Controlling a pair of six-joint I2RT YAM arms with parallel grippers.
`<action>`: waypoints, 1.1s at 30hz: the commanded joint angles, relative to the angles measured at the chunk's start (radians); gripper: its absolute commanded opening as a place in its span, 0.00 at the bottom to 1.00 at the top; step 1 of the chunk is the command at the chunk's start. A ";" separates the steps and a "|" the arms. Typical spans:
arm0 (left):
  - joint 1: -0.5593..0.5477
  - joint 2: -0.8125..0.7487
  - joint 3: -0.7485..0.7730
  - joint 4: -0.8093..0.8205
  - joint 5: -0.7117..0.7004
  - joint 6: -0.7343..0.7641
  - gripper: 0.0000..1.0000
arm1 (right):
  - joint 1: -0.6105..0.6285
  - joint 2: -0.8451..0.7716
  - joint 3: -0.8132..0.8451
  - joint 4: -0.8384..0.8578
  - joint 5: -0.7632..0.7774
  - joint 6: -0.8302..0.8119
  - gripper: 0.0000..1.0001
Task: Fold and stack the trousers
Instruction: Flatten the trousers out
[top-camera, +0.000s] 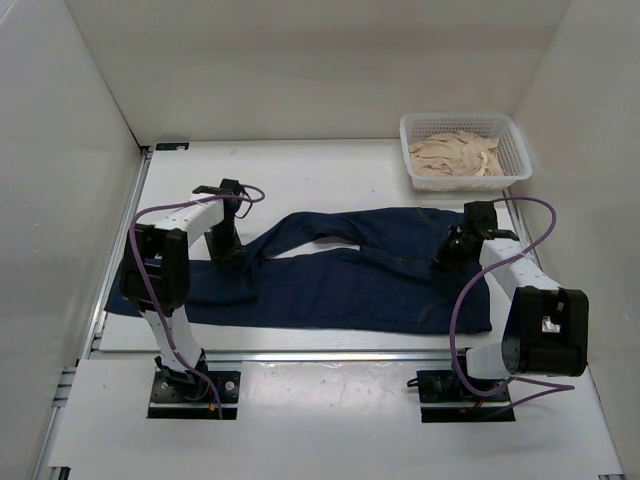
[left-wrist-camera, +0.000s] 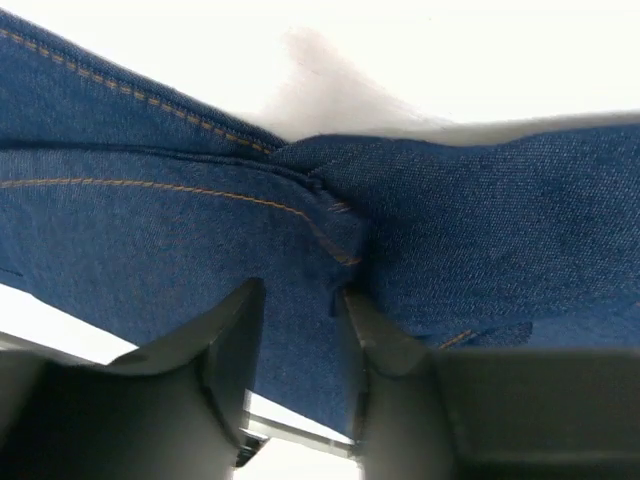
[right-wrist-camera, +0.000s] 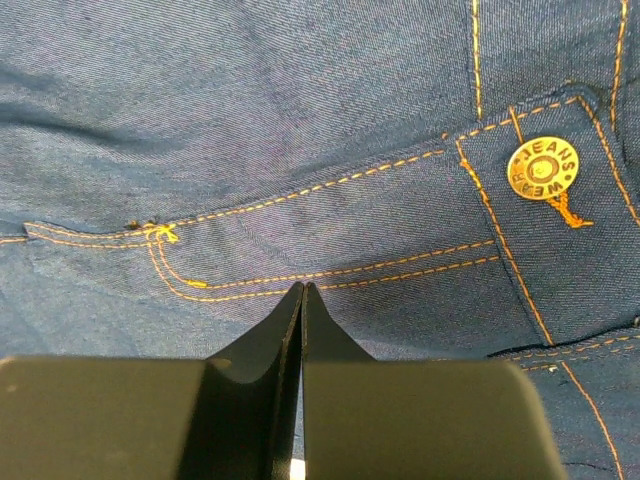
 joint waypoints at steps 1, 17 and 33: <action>0.002 0.005 0.000 0.044 -0.020 -0.017 0.43 | 0.003 -0.010 0.045 -0.007 0.003 -0.023 0.00; 0.104 0.148 1.083 -0.348 -0.129 0.045 0.10 | 0.003 -0.010 0.065 -0.018 0.003 -0.004 0.00; 0.519 0.287 0.974 -0.183 0.081 0.001 0.55 | 0.003 0.160 0.026 0.066 -0.049 -0.014 0.00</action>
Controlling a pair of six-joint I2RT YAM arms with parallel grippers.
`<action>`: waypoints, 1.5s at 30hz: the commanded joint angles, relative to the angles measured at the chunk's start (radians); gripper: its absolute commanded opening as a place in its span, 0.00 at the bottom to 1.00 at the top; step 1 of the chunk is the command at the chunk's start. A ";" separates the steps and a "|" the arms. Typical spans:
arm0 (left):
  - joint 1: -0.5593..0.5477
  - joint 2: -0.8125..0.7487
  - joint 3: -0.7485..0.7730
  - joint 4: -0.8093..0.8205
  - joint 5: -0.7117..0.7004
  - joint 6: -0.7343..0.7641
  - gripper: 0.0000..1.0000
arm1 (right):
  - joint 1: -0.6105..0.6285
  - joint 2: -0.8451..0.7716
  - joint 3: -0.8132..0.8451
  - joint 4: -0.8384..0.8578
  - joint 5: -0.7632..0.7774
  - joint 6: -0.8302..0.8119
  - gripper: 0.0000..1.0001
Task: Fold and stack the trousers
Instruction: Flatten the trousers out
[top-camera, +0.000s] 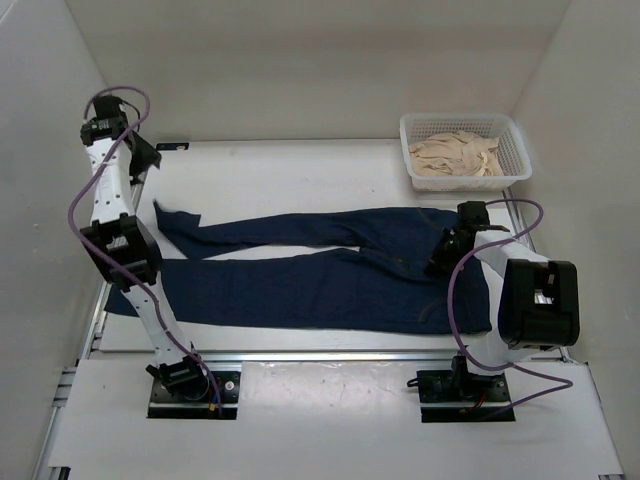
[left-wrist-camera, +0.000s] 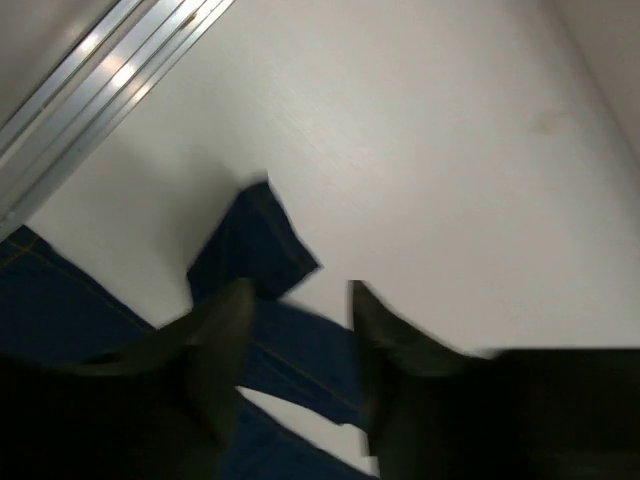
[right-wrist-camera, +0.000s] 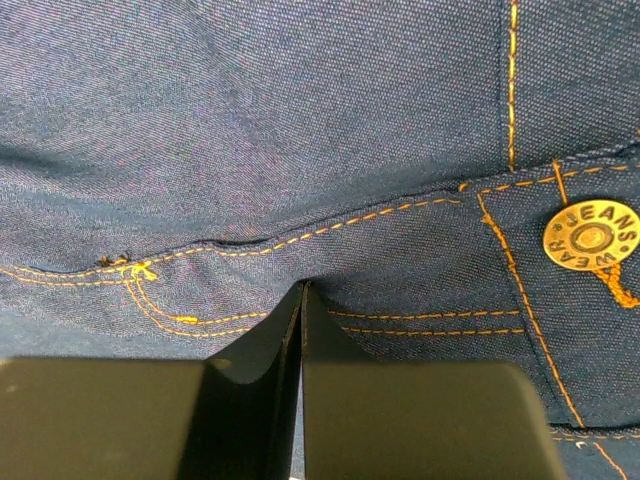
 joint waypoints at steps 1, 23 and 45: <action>0.030 0.073 -0.034 -0.092 0.037 -0.011 0.68 | 0.003 -0.001 -0.001 0.027 0.002 -0.006 0.00; -0.045 0.012 -0.551 0.107 0.036 0.039 0.83 | -0.015 -0.103 0.134 -0.100 -0.002 -0.045 0.36; -0.074 -0.056 -0.125 -0.008 0.163 0.010 0.10 | -0.123 -0.009 0.186 -0.062 -0.042 0.004 0.73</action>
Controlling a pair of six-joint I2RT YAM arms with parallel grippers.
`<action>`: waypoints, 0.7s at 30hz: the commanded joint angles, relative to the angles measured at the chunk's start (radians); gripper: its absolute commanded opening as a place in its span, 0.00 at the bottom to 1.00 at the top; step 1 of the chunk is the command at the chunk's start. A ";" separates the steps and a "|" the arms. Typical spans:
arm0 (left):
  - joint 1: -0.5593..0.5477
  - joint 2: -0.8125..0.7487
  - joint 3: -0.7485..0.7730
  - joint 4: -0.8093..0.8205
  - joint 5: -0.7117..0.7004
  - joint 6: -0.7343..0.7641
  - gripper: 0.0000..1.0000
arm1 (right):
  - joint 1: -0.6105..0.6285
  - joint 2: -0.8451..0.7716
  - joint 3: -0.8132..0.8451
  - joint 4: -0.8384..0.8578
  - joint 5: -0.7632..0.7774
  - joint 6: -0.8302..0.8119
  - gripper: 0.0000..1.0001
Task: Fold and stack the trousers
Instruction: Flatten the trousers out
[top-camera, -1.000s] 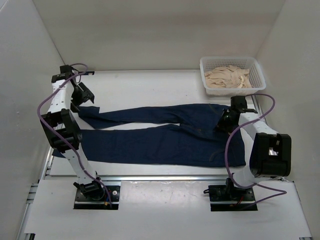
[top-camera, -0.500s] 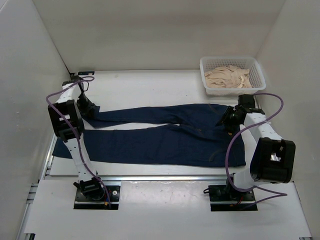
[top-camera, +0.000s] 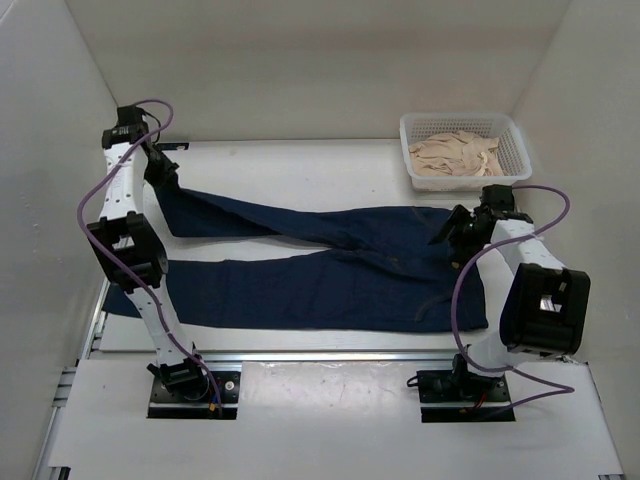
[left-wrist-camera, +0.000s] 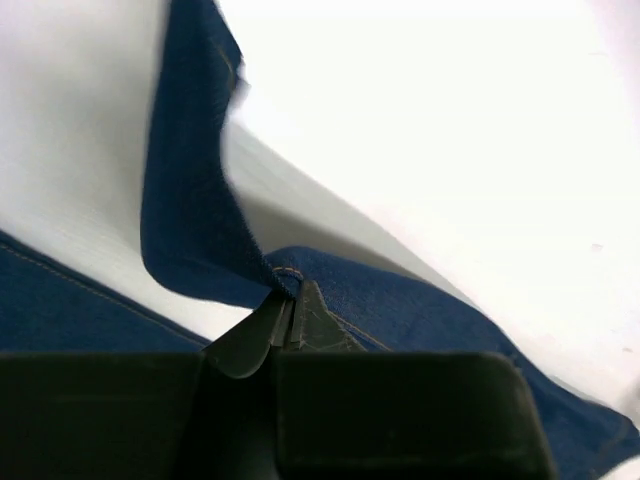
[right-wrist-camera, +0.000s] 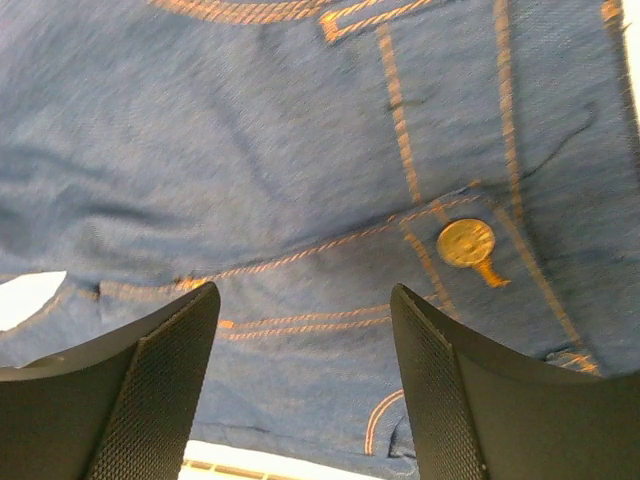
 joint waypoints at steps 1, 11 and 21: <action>-0.023 -0.084 0.067 -0.011 0.038 -0.002 0.10 | -0.008 0.065 0.060 0.025 0.047 0.035 0.74; -0.078 -0.015 0.228 -0.043 0.067 -0.002 0.10 | -0.031 0.158 0.095 -0.049 0.283 0.047 0.94; -0.098 0.025 0.277 -0.033 0.092 -0.022 0.10 | -0.031 0.386 0.244 -0.026 0.172 0.004 0.39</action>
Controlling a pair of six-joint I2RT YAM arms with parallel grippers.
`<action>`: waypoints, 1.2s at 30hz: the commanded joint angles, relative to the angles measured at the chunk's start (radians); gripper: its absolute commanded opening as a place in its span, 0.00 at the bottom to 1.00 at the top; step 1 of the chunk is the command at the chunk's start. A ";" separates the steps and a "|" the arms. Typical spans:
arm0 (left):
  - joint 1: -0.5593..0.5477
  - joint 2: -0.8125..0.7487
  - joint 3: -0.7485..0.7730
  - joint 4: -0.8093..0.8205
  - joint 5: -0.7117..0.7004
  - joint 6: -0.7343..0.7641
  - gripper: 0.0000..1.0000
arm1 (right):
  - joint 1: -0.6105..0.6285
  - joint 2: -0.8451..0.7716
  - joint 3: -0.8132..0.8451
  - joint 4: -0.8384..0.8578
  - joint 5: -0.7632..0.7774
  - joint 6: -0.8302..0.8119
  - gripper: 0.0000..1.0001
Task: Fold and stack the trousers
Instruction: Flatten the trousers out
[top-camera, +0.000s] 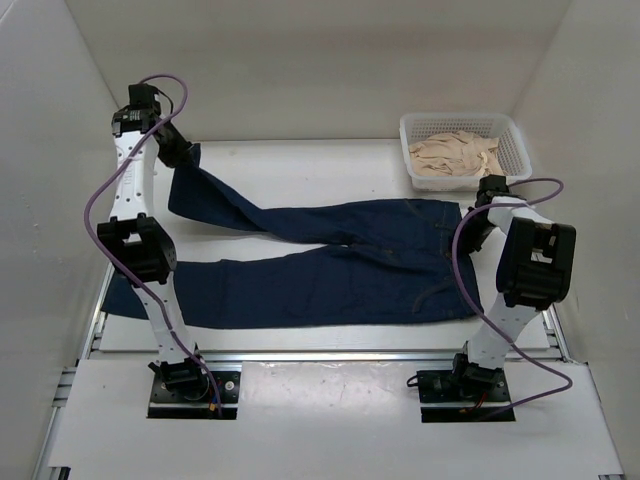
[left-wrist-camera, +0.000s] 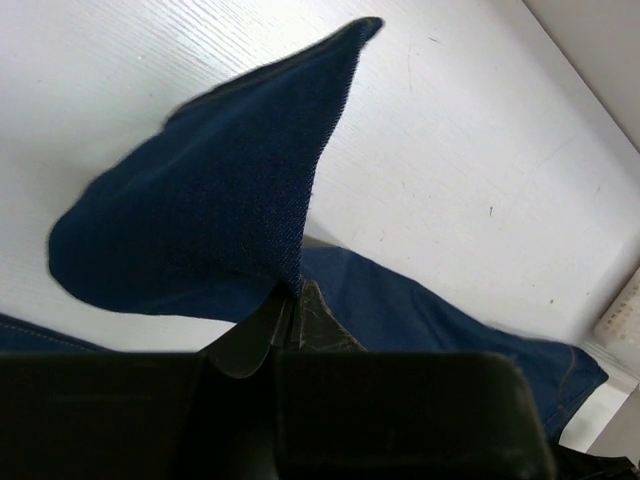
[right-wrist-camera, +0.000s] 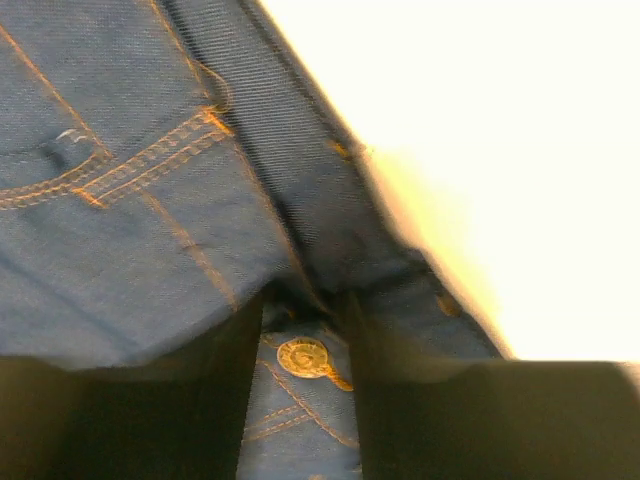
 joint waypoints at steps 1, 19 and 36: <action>-0.010 0.009 0.066 0.015 0.021 -0.008 0.10 | 0.001 0.049 0.038 0.027 -0.045 -0.003 0.25; 0.038 -0.175 -0.068 0.236 0.199 0.021 0.10 | -0.064 -0.305 -0.151 0.046 0.084 0.120 0.00; 0.050 -0.080 -0.163 0.290 0.219 0.044 0.10 | -0.131 -0.390 -0.243 0.055 0.090 0.120 0.00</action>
